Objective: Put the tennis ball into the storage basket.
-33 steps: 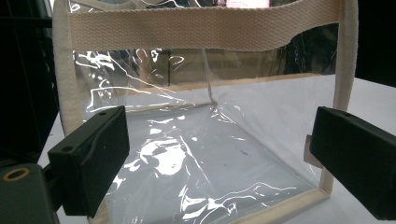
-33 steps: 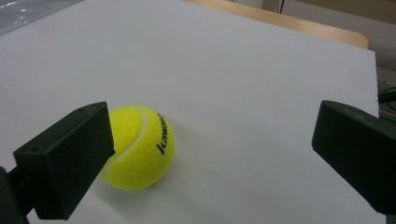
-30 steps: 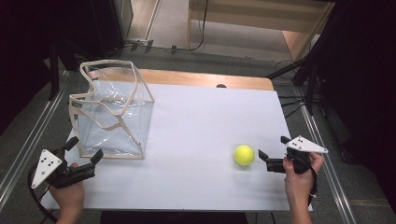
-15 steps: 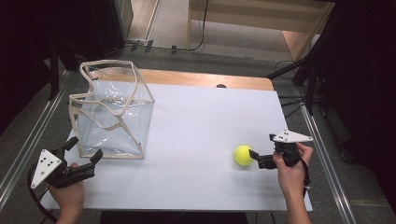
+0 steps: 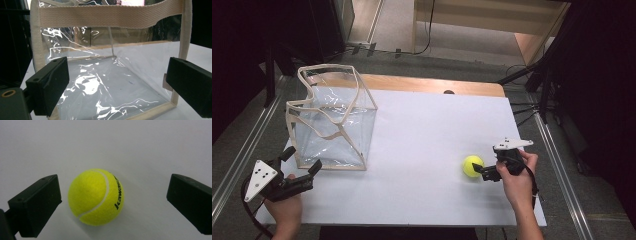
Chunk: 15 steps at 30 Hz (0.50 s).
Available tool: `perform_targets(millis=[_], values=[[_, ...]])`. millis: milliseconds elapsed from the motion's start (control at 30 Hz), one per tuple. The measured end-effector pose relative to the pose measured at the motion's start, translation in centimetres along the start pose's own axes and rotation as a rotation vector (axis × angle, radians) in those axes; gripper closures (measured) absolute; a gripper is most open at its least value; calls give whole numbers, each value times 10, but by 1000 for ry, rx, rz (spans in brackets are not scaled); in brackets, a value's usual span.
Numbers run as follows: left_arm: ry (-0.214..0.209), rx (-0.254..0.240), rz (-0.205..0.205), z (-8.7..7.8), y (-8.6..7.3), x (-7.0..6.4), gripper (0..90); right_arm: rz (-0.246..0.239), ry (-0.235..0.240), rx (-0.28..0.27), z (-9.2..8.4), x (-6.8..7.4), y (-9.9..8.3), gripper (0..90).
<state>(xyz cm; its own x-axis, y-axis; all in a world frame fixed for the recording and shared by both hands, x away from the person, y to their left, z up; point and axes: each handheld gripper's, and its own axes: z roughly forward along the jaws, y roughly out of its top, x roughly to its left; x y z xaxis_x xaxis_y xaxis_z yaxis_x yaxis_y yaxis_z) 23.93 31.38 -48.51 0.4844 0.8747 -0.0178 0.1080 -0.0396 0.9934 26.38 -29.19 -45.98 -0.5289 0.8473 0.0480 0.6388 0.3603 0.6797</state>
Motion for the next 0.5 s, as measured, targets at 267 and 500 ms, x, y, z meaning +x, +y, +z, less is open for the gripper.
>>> perform_targets(millis=[267,500], values=[[-1,2,2,0,0,0,54,-2,29,72,15,4,-2,0],[-1,1,2,0,0,0,54,-21,37,106,25,7,-2,0]])
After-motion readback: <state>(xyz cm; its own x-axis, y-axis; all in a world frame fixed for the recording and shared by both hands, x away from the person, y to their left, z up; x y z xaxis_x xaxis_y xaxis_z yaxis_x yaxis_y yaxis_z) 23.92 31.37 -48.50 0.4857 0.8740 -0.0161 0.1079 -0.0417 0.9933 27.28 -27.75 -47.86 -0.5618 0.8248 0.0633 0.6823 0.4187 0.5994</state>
